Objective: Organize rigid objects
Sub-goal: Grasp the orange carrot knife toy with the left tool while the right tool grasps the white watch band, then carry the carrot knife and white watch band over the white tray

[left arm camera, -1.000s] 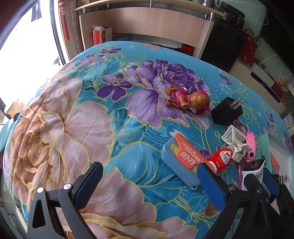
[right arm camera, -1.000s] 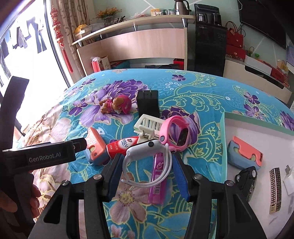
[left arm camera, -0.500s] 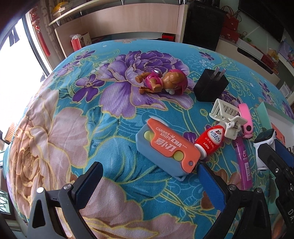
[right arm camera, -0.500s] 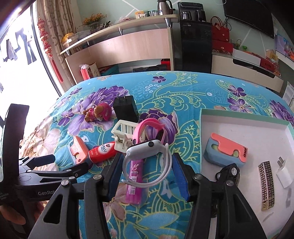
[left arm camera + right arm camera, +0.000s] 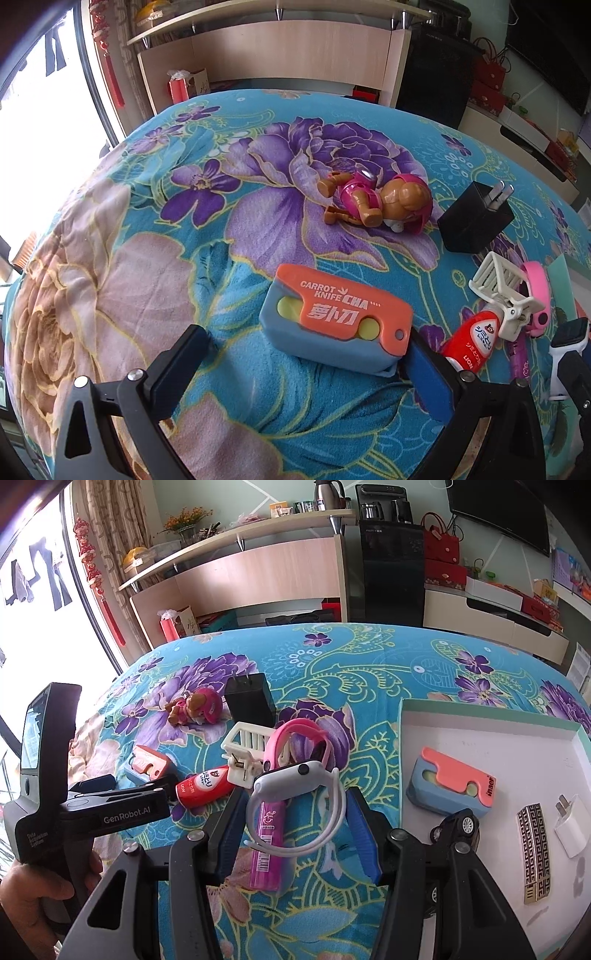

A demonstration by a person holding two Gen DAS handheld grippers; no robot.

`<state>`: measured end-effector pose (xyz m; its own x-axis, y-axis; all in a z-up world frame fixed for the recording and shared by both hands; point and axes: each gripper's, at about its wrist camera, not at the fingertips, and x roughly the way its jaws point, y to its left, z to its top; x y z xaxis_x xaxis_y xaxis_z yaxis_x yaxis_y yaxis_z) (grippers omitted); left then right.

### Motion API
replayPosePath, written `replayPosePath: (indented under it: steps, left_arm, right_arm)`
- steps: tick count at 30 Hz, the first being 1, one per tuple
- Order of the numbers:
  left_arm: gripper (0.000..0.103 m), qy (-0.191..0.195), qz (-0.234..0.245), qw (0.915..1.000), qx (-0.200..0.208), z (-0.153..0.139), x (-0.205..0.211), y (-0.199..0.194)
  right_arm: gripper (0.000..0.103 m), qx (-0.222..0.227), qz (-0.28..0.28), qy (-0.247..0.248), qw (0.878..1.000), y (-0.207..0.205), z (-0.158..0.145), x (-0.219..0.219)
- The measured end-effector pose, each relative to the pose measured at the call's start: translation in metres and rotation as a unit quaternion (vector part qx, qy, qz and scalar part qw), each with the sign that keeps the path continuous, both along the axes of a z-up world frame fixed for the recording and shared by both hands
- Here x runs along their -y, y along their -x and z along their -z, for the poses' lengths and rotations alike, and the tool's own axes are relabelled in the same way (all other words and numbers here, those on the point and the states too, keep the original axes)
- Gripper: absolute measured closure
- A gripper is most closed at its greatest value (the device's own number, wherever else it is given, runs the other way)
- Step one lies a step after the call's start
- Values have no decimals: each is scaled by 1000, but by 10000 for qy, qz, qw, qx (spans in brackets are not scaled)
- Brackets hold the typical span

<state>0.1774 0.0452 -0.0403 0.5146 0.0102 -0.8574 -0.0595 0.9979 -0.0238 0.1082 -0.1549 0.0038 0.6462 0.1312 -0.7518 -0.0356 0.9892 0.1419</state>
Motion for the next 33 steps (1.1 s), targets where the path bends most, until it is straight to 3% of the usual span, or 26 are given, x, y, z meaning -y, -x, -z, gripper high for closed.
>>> replayPosePath:
  steps: [6, 9, 12, 18, 24, 33]
  left_arm:
    - [4, 57, -118, 9998, 155, 1, -6, -6]
    - [12, 50, -155, 9997, 182, 0, -8, -5]
    - [30, 92, -166, 9995, 246, -4, -9, -4]
    - [30, 100, -160, 9993, 309, -10, -9, 2]
    - [30, 143, -120, 9965, 812, -44, -4, 17]
    - [30, 254, 696, 9874, 1400, -84, 55, 35]
  right_arm:
    - [48, -6, 18, -4, 10000, 0, 0, 1]
    - [48, -2, 28, -9, 10000, 1, -1, 2]
    - [48, 2, 50, -18, 10000, 1, -1, 4]
    - [48, 15, 122, -52, 9999, 0, -3, 10]
    - [48, 141, 282, -108, 9994, 2, -9, 22]
    - [48, 284, 946, -147, 9950, 9, -19, 73]
